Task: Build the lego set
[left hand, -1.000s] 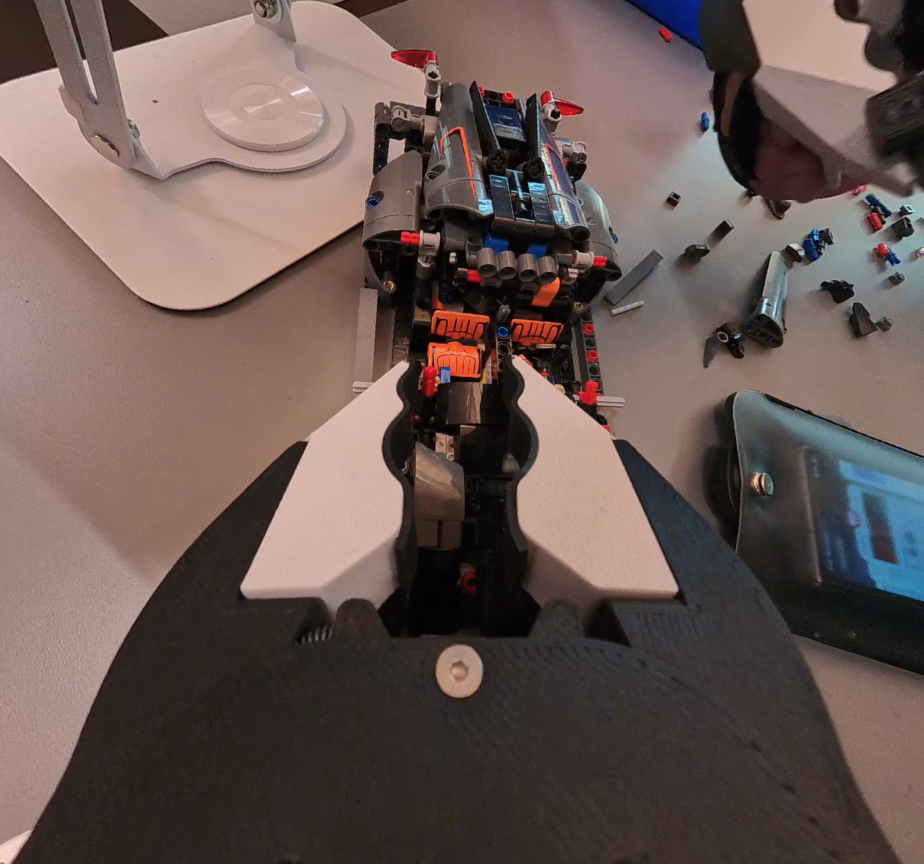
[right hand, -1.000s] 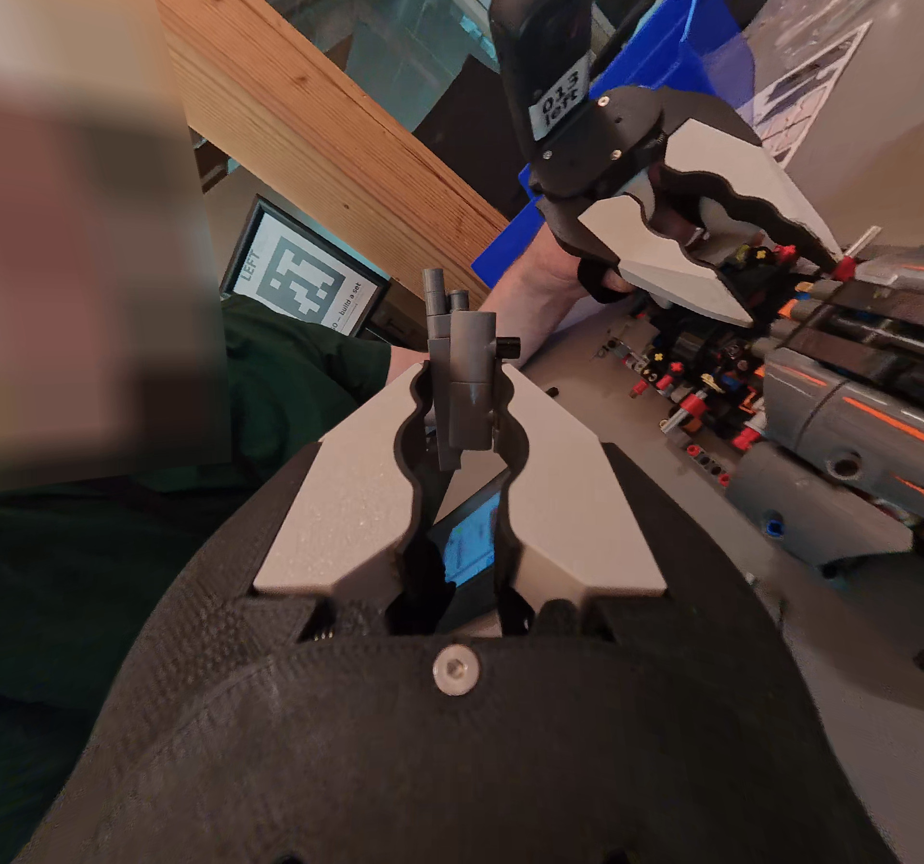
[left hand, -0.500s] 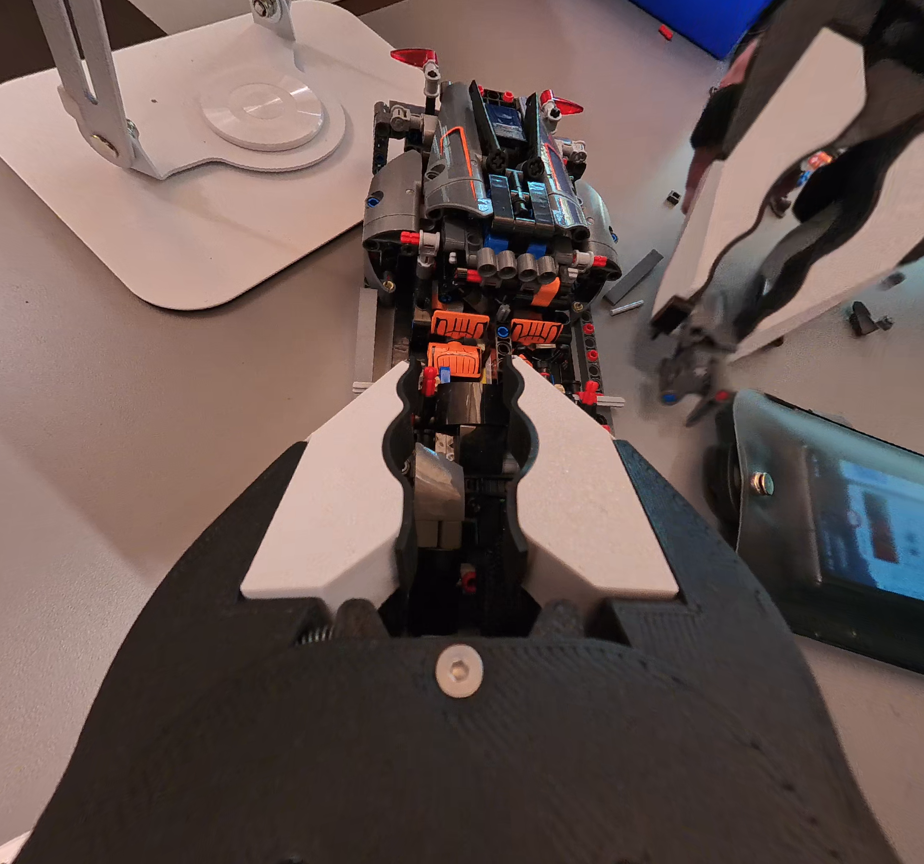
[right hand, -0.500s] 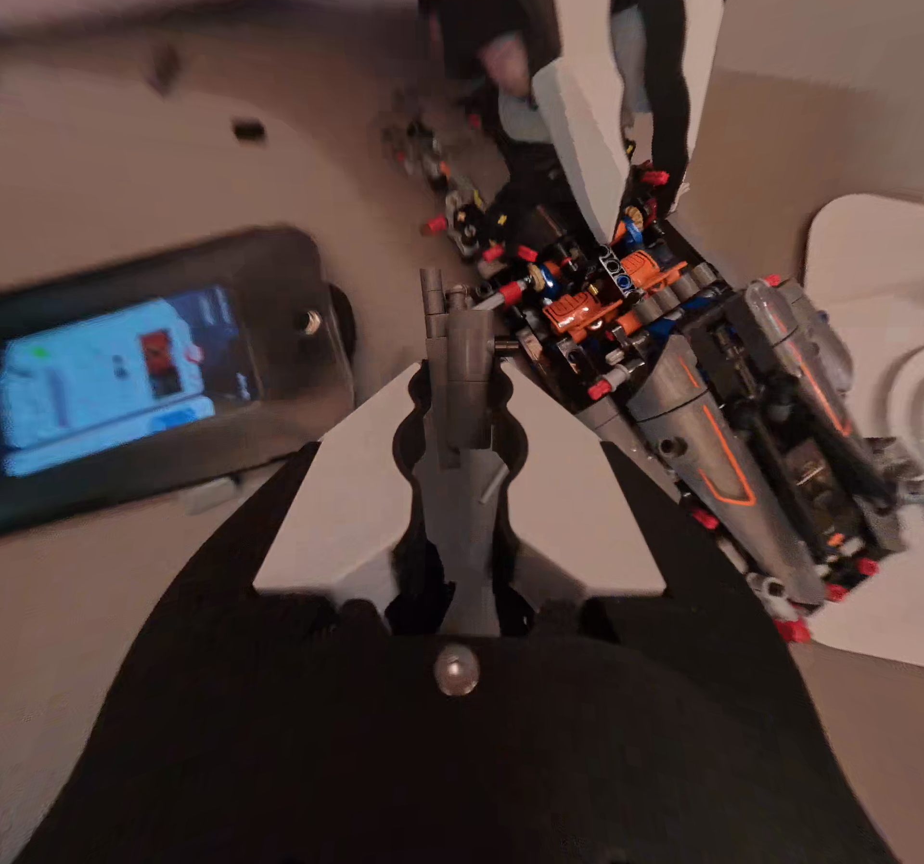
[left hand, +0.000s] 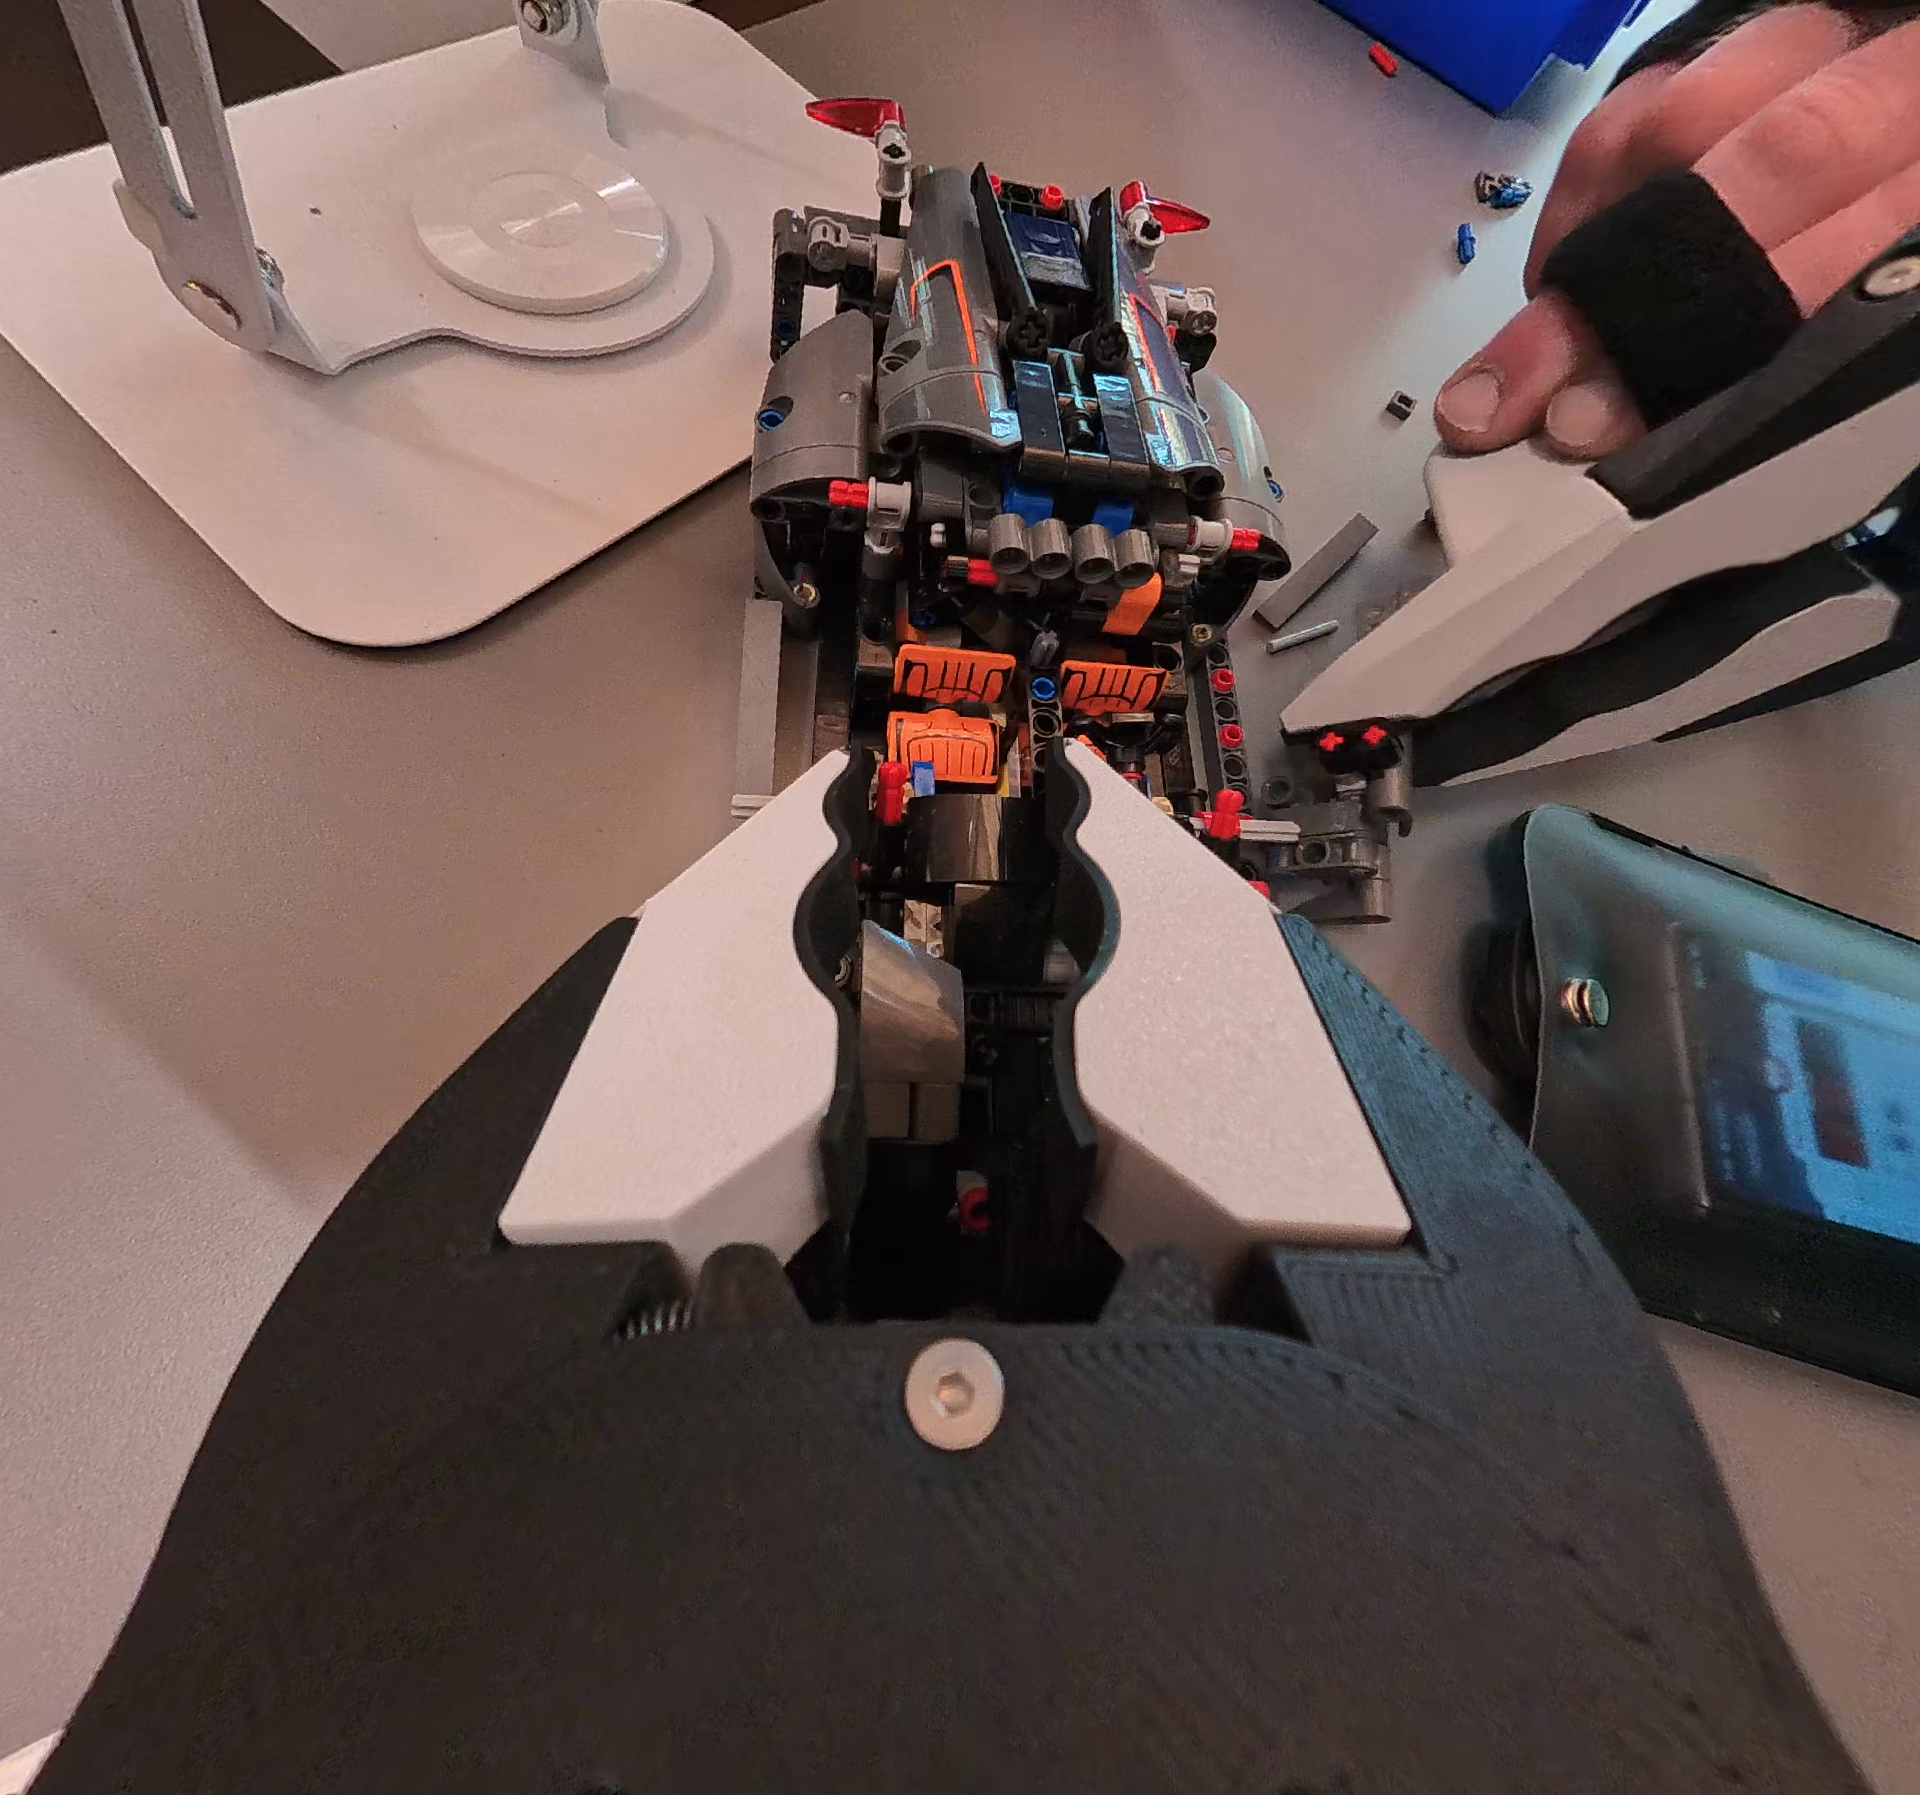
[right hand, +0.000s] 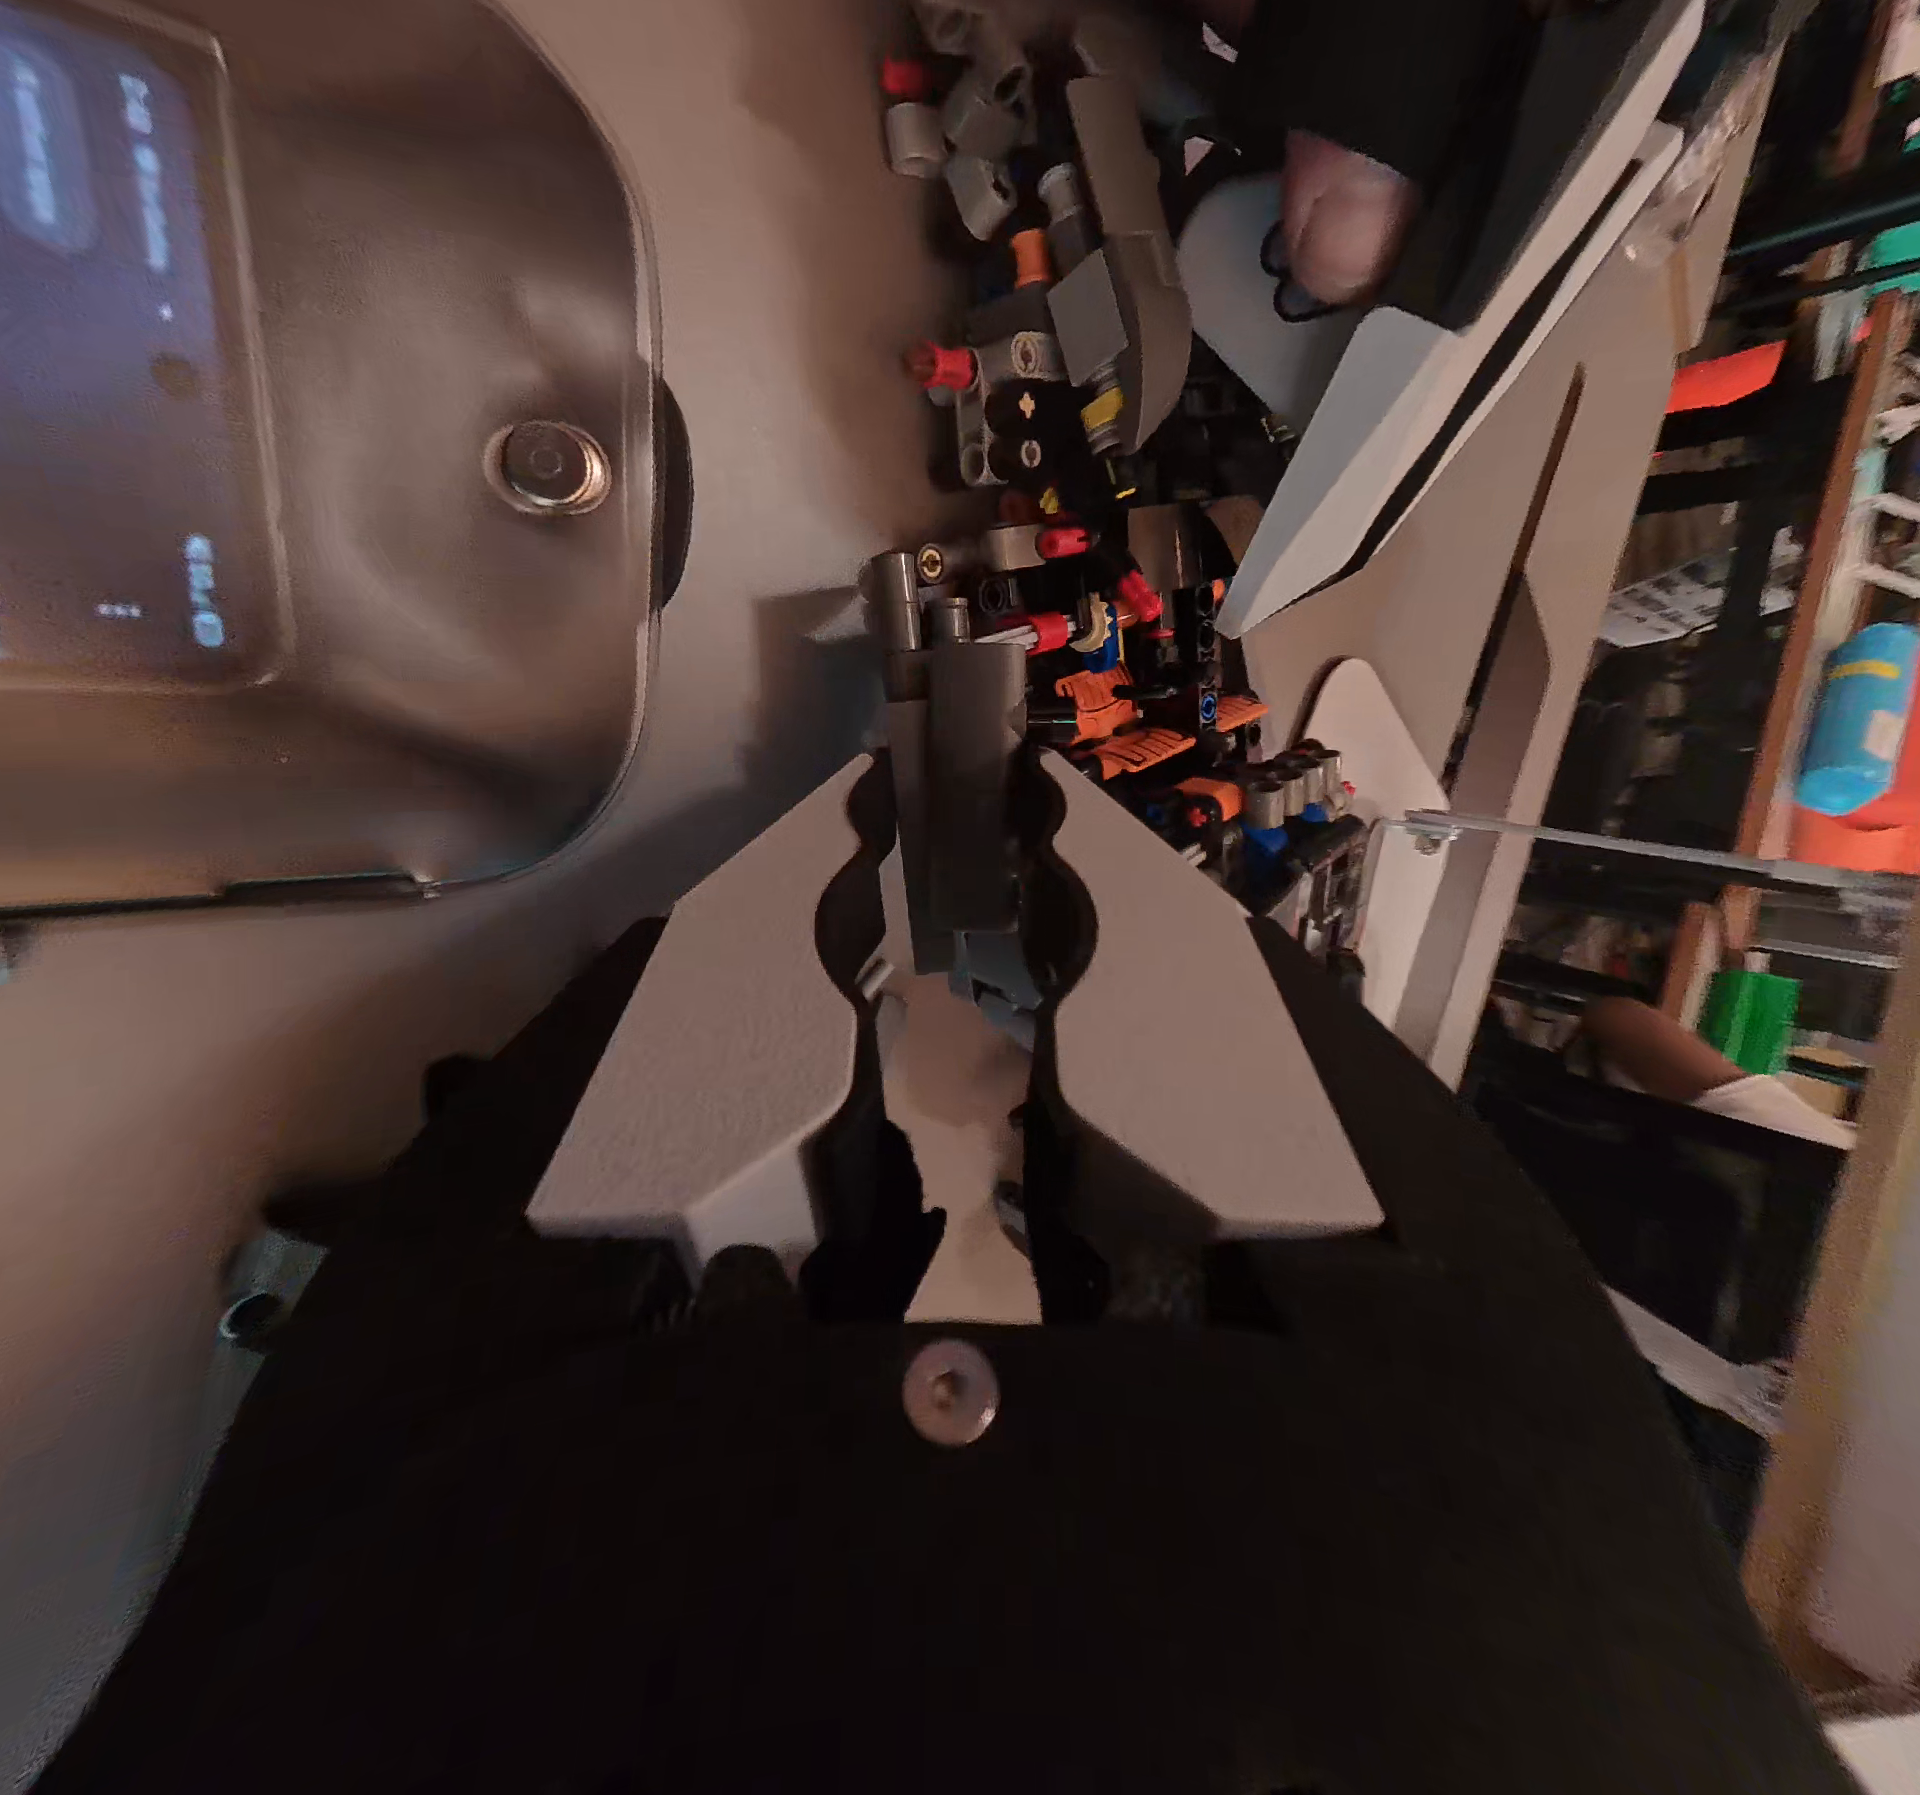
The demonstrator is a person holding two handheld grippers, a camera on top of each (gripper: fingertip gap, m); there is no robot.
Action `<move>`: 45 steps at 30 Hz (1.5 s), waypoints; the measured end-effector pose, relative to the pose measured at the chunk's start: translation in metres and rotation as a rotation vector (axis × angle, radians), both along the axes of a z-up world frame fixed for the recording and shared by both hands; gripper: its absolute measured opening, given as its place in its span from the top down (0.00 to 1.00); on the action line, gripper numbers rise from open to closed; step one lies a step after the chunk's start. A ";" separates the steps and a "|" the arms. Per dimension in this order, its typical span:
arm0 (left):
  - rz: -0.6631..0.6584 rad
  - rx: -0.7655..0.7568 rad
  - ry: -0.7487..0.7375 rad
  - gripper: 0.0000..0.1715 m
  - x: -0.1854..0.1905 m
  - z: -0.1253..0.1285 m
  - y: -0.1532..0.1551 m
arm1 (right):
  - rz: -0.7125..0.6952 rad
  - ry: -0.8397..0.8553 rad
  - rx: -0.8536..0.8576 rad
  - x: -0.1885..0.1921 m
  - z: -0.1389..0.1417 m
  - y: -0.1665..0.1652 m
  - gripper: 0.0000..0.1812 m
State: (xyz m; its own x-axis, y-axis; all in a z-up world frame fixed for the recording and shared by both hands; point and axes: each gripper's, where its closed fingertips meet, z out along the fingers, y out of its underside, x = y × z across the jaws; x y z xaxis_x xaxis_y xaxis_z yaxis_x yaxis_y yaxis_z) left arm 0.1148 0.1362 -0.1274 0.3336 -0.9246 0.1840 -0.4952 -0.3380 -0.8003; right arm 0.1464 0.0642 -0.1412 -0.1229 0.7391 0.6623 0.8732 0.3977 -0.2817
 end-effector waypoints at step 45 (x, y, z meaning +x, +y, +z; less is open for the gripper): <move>-0.014 0.005 -0.006 0.81 0.002 0.000 -0.002 | -0.244 -0.106 -0.456 0.009 -0.004 0.007 0.86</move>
State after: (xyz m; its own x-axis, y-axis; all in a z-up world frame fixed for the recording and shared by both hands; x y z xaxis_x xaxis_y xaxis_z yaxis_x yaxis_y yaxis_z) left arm 0.1167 0.1343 -0.1273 0.3195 -0.9300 0.1819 -0.4948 -0.3274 -0.8049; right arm 0.1556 0.0712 -0.1454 0.0393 0.9647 0.2605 0.9582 0.0375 -0.2836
